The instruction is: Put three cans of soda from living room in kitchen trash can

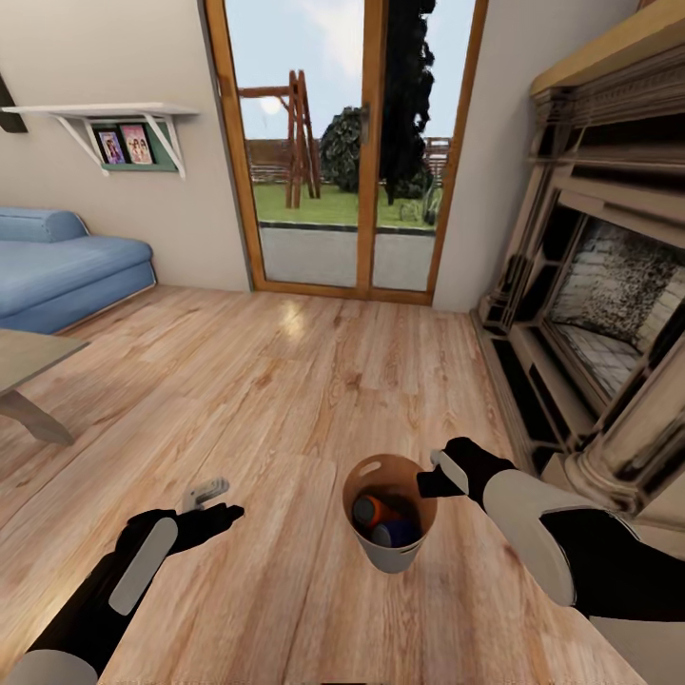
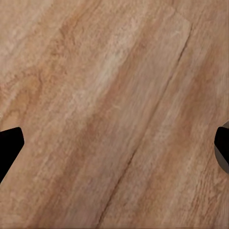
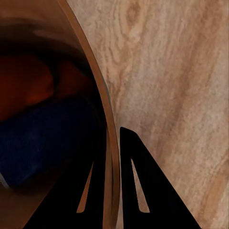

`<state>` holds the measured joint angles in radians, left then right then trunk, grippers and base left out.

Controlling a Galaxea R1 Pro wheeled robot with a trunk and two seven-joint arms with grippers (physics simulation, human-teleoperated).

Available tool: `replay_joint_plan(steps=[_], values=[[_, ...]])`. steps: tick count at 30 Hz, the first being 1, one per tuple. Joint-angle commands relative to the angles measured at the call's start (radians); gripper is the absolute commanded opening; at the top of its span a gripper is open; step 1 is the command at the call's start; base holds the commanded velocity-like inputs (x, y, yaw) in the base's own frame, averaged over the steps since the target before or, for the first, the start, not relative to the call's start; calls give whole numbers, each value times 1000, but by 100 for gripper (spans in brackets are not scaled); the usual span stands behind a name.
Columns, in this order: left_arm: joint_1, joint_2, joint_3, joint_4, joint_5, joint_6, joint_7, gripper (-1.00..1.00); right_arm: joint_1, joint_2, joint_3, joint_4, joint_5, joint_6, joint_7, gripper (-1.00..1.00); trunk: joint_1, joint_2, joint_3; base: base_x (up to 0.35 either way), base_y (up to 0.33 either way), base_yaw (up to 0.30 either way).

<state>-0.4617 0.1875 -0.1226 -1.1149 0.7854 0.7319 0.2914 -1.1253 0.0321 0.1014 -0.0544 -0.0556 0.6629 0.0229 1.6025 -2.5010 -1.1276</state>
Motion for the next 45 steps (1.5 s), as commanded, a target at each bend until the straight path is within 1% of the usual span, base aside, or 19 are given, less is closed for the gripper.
replay_joint_plan(steps=[1, 14, 17, 23, 24, 29, 32, 41, 45], values=[[0, 0, 0, 0, 0, 0, 0, 100, -1, 0, -14, -1, -12, 0, 5, -100, 0, 0, -4, 0, 0, 0], [0, 0, 0, -4, 0, 0, -1, 100, -1, 0, -15, -1, -12, 0, 6, -100, 6, -3, -54, 0, 0, 0], [0, 0, 0, -5, 0, 0, -1, 100, -1, -1, -15, -1, -12, 0, 6, -100, 6, -3, -54, 0, 0, 0], [0, 0, 0, -7, 0, 0, -2, 100, -1, 0, -14, -2, -12, -1, 7, -100, 9, -5, -77, 0, 0, 0], [0, 0, 0, -7, 0, 0, -2, 100, -1, 0, -14, -2, -12, -5, 7, -100, 9, -5, -81, 0, 0, 0], [1, 0, 0, -8, 0, 0, -2, 100, 0, -1, -13, 0, -11, -70, 7, -100, 11, -6, -101, 0, 0, 0], [1, 1, 0, -8, 0, 0, -3, 100, 4, 0, -13, 1, -11, -90, 7, -100, 11, -6, -101, 0, 0, 0], [0, 0, 0, -7, 0, 0, -3, 100, 7, -1, -12, 1, -10, -99, 8, -100, 11, -6, -101, 0, 0, 0], [1, 0, -1, -7, 0, 0, -2, 100, 7, -1, -13, 1, -10, -100, 8, -100, 13, -7, -116, 0, 0, 0]])
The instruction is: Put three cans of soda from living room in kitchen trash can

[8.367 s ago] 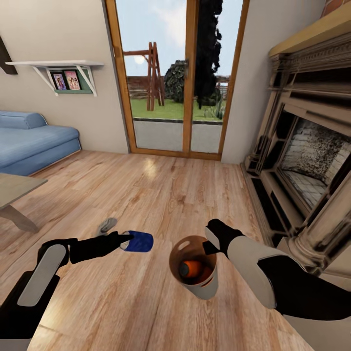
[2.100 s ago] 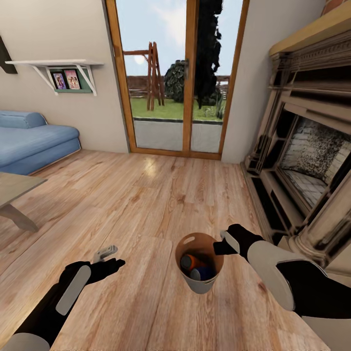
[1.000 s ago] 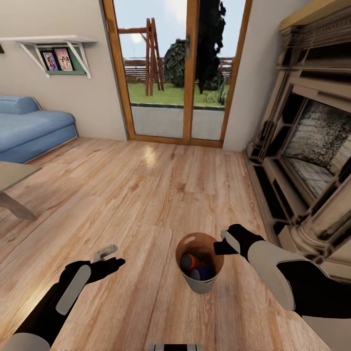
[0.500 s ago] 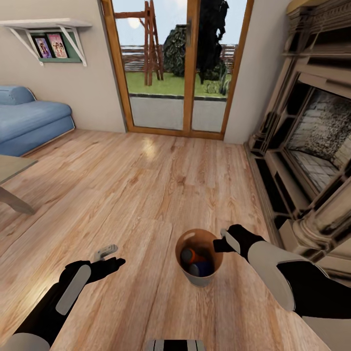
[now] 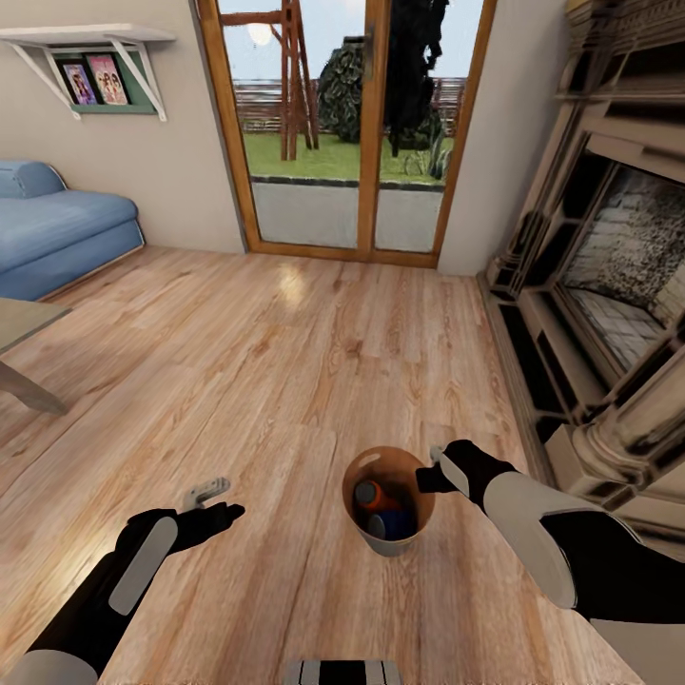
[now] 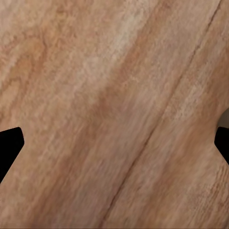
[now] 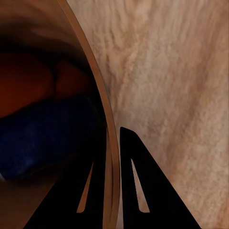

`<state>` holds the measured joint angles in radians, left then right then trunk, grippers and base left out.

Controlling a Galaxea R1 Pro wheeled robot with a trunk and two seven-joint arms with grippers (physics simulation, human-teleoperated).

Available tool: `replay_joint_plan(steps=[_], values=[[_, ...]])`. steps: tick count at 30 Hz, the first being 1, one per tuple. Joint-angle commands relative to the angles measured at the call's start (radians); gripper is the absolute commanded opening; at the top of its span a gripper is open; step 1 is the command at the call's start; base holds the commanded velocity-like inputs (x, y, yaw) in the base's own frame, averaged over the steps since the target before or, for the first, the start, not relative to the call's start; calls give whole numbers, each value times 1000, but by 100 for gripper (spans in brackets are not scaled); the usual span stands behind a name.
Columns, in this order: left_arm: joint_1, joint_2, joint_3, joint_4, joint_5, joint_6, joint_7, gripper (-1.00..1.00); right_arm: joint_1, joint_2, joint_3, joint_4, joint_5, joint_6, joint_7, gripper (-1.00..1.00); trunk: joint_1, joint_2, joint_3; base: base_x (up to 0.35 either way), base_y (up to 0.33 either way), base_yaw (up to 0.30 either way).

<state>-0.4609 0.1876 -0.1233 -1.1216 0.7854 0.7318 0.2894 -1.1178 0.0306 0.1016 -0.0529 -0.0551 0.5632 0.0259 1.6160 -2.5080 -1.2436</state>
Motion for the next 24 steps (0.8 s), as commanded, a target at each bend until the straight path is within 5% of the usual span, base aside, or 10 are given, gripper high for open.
replay_joint_plan(steps=[1, 9, 24], values=[[0, 0, 0, 0, 0, 0, 0, 100, -1, 0, -13, -1, -11, 0, 5, -100, 0, 0, -4, 0, 0, 0], [-1, 0, -1, 1, 0, 0, 0, 100, 0, 0, -13, -1, -11, 0, 5, -100, 2, -1, -15, 0, 0, 0], [-1, 0, -9, 0, 0, -1, 0, 100, 0, 0, -13, -1, -11, 0, 5, -100, 8, -5, -73, 0, 0, 0]])
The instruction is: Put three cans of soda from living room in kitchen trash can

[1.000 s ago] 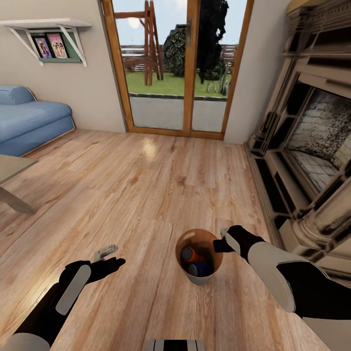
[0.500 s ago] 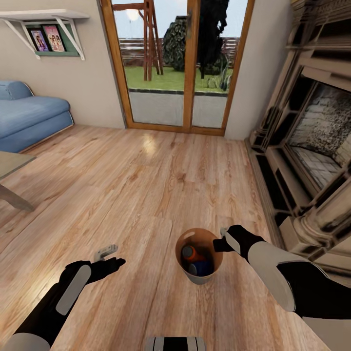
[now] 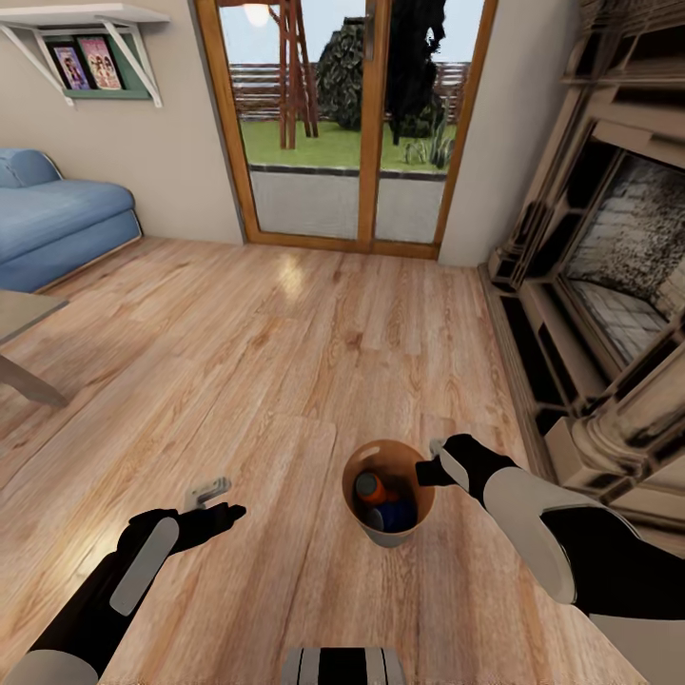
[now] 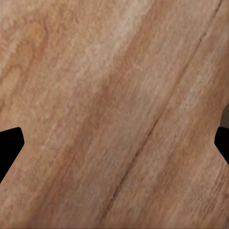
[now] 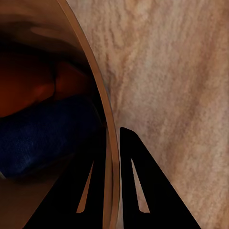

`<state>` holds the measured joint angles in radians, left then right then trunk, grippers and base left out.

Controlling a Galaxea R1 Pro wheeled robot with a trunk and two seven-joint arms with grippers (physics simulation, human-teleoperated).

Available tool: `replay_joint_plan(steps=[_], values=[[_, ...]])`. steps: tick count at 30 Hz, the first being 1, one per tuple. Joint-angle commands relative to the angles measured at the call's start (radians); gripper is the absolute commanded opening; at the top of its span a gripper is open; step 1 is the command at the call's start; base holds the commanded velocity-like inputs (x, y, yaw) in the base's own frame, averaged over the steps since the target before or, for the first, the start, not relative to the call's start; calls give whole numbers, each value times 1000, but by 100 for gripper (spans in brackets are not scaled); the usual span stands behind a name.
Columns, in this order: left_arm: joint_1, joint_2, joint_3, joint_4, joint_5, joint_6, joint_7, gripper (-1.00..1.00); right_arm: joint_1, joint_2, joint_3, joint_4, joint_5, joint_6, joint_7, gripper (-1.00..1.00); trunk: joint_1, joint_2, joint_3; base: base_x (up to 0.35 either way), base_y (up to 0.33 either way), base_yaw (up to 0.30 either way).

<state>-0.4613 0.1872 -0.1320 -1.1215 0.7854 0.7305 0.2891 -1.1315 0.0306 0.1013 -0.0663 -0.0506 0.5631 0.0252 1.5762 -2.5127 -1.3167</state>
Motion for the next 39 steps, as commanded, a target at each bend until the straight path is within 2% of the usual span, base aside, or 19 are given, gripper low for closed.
replay_joint_plan(steps=[1, 5, 9, 13, 14, 20, 25, 31, 35, 39], values=[[0, 0, -1, 0, 0, -1, 0, 100, 13, 0, -12, 13, -15, 0, 5, -100, 49, 0, -4, 0, 0, 0], [0, 0, -1, 0, 0, -3, -1, 100, 13, 0, -12, 13, -15, 0, 5, -100, 50, -1, -20, 0, 0, 0], [0, 0, 0, 0, 0, -3, -1, 100, 13, 0, -12, 13, -15, 0, 5, -100, 50, -1, -20, 0, 0, 0], [0, 0, -1, 0, 0, -3, -1, 100, 13, 0, -12, 13, -15, 0, 5, -100, 52, -2, -35, 0, 0, 0], [0, 0, -1, 0, 0, -3, -1, 100, 13, 0, -12, 13, -14, 0, 5, 100, 52, -2, -35, 0, 0, 0], [0, 0, -1, 0, 0, -3, -2, 100, 13, 0, -12, 13, -13, 0, 5, 100, 55, -3, -58, 0, 0, 0], [0, 0, -6, -1, 0, -3, -3, 100, 13, 0, -12, 13, -14, 0, 5, 100, 55, -3, -58, 0, 0, 0], [0, 0, -36, -1, 0, -3, -1, 100, 13, 0, -12, 13, -14, 0, 5, 100, 55, -3, -58, 0, 0, 0], [0, 0, -42, -1, 0, -3, -1, 100, 13, 0, -12, 13, -14, 0, 5, 100, 55, -3, -58, 0, 0, 0], [0, 0, -45, -1, 0, -3, -2, 100, 13, 0, -12, 13, -14, 0, 6, 100, 53, -2, -43, 0, 0, 0]])
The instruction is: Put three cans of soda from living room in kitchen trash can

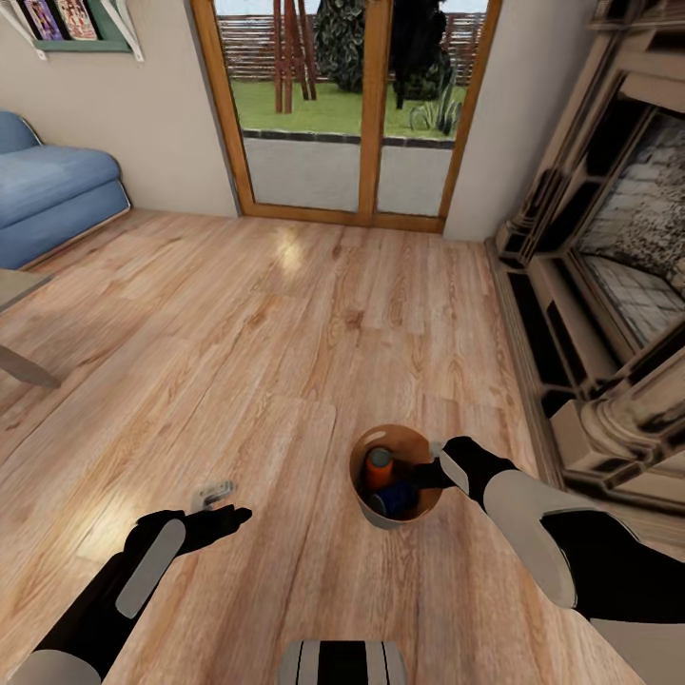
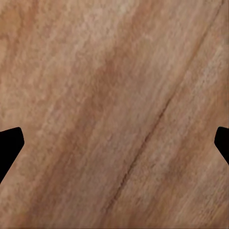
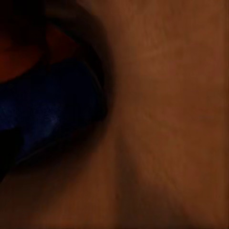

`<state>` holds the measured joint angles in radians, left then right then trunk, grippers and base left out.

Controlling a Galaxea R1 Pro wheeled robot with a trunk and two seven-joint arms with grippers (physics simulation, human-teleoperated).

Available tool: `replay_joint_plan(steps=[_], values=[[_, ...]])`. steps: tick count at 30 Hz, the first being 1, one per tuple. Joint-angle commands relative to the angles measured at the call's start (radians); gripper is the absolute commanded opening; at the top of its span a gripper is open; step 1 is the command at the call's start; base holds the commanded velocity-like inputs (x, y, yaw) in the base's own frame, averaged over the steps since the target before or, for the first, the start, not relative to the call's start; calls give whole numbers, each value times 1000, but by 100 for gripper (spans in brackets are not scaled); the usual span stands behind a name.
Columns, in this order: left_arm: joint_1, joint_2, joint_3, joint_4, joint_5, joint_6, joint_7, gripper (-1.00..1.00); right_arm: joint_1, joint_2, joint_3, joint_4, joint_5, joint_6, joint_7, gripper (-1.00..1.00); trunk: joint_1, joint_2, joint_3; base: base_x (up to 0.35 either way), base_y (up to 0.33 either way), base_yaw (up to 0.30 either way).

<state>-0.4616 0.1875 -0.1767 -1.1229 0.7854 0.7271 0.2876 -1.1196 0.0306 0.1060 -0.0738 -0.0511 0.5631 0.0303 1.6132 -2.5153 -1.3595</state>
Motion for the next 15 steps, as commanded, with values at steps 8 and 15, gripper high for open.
replay_joint_plan(steps=[8, 15], values=[[0, 0, 0, 0, 0, 0, 0, 100, 1, 0, -17, 19, -13, 0, 2, 100, 12, 2, 31, 0, 0, 0], [0, 0, -1, -1, 0, 0, 0, 100, 1, 0, -18, 19, -13, 0, 2, 100, 9, 4, 58, 0, 0, 0]])
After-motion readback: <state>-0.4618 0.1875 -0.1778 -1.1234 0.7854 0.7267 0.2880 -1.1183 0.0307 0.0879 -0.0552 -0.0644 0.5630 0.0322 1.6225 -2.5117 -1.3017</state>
